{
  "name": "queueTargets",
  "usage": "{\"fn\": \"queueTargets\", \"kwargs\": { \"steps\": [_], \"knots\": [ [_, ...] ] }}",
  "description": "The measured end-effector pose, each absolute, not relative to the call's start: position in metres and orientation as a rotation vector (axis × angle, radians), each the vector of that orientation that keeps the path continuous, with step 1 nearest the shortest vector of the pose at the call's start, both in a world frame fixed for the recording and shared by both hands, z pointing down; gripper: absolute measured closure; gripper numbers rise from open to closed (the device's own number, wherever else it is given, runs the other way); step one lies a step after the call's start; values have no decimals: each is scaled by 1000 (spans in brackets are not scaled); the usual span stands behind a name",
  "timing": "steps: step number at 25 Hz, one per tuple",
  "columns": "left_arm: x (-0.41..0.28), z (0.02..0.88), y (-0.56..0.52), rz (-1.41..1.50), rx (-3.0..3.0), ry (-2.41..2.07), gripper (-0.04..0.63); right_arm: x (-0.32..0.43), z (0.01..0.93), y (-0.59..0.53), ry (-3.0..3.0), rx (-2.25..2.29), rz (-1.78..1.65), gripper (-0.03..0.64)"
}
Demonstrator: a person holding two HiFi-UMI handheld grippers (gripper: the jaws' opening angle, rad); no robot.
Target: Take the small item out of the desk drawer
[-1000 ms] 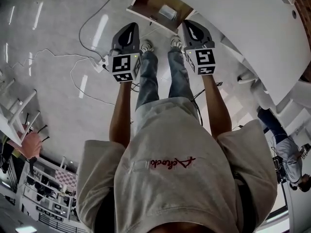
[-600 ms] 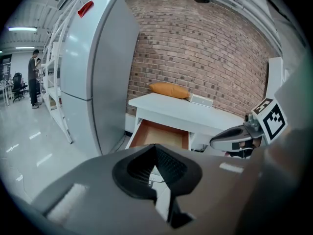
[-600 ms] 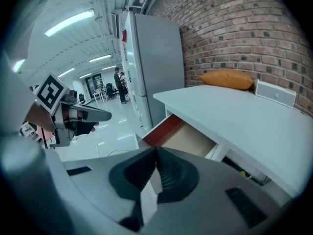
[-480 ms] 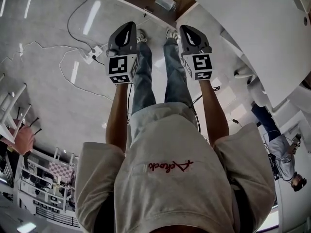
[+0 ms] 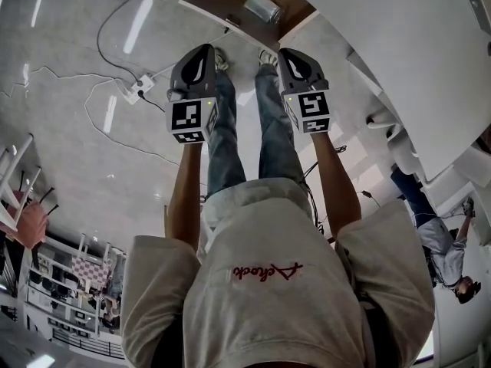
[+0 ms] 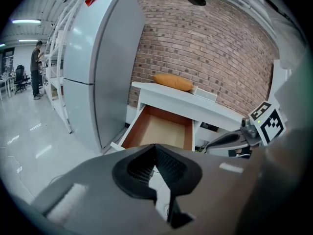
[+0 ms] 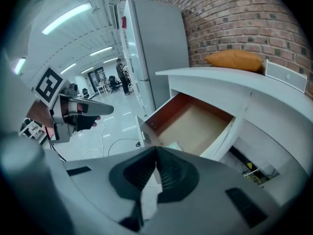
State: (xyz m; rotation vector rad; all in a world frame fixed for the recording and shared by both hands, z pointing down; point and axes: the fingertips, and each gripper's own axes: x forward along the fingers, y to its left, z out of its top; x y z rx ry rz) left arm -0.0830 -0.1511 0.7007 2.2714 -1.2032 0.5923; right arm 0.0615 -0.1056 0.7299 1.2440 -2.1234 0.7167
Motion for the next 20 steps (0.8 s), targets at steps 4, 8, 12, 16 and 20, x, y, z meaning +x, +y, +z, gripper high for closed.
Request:
{"fn": "queueTargets", "kwargs": {
  "steps": [4, 8, 12, 16, 20],
  "knots": [
    [-85, 708, -150, 585, 2258, -1209, 586, 53, 739, -124, -2138, 1231, 707, 604],
    [-89, 711, -149, 579, 2252, -1215, 586, 43, 744, -145, -2158, 1234, 699, 604],
    [-95, 714, -149, 576, 2242, -1225, 586, 31, 751, -170, -2172, 1231, 676, 604],
    [-100, 716, -149, 573, 2238, -1232, 586, 26, 764, -193, -2164, 1213, 658, 604],
    [-103, 719, -150, 566, 2230, -1235, 586, 29, 782, -210, -2123, 1213, 673, 604]
  ]
}}
